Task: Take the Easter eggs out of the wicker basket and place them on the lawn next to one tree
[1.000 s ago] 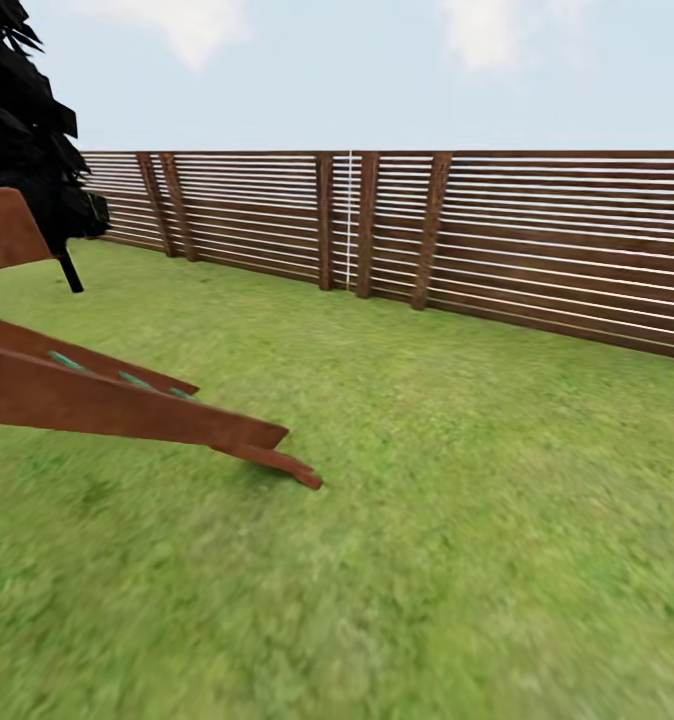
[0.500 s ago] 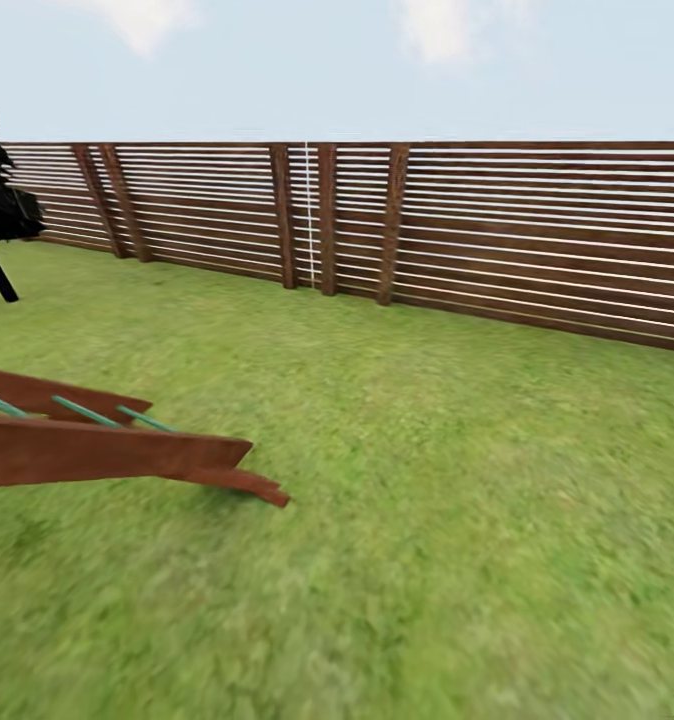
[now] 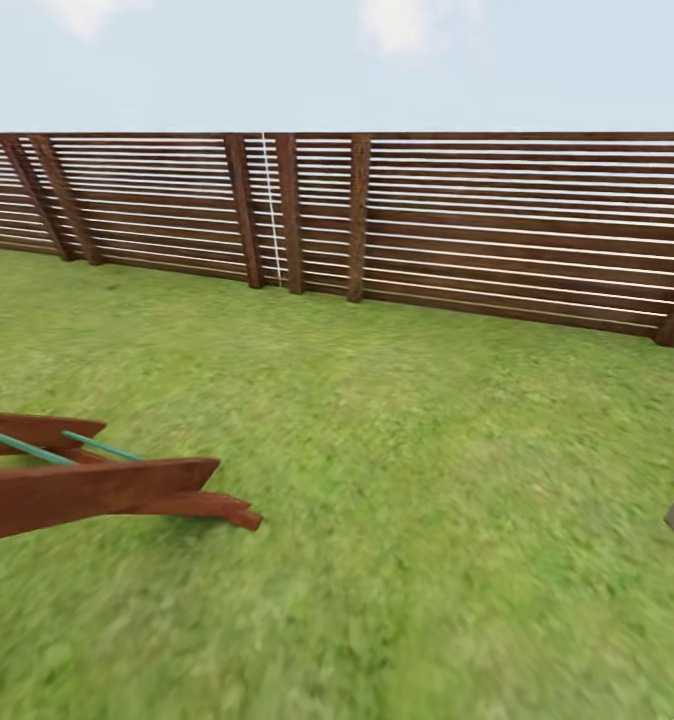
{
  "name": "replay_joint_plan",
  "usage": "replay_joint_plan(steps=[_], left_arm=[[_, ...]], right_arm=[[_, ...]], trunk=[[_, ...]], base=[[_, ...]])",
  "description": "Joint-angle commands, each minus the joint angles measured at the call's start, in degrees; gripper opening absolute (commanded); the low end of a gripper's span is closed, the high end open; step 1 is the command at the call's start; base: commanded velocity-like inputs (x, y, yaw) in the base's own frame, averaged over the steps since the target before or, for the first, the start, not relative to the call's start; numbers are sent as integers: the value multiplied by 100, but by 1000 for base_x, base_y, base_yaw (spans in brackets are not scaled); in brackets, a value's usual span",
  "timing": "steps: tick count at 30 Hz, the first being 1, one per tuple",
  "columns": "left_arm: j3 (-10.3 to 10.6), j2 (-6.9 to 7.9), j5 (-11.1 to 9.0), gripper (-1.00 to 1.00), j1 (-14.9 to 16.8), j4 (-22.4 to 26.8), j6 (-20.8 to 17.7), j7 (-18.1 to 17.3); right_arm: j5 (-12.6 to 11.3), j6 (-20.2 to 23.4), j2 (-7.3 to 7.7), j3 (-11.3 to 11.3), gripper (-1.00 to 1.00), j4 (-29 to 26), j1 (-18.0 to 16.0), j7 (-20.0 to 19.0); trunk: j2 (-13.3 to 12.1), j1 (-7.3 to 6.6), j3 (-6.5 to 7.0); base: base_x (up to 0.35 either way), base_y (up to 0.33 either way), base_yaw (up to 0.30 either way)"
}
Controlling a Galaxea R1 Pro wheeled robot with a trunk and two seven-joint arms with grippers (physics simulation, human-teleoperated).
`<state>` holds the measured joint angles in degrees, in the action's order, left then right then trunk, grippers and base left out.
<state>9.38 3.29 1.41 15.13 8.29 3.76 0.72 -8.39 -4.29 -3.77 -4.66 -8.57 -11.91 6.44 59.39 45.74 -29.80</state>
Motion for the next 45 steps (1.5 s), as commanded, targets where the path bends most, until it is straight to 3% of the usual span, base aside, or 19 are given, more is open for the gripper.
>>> replay_joint_plan(steps=[1,11,45], left_arm=[[29,3,16,100,1,-2,19,7],[29,4,17,100,3,-2,19,8],[29,2,17,100,-1,-2,19,8]], right_arm=[[-13,-26,-10,-42,100,5,-4,-3],[6,-28,-16,-39,100,5,-4,-3],[-3,-28,-17,-36,100,5,-4,-3]], trunk=[[3,3,-12],[3,3,-79],[3,3,-86]], base=[[275,0,-195],[275,0,-150],[274,-89,-2]])
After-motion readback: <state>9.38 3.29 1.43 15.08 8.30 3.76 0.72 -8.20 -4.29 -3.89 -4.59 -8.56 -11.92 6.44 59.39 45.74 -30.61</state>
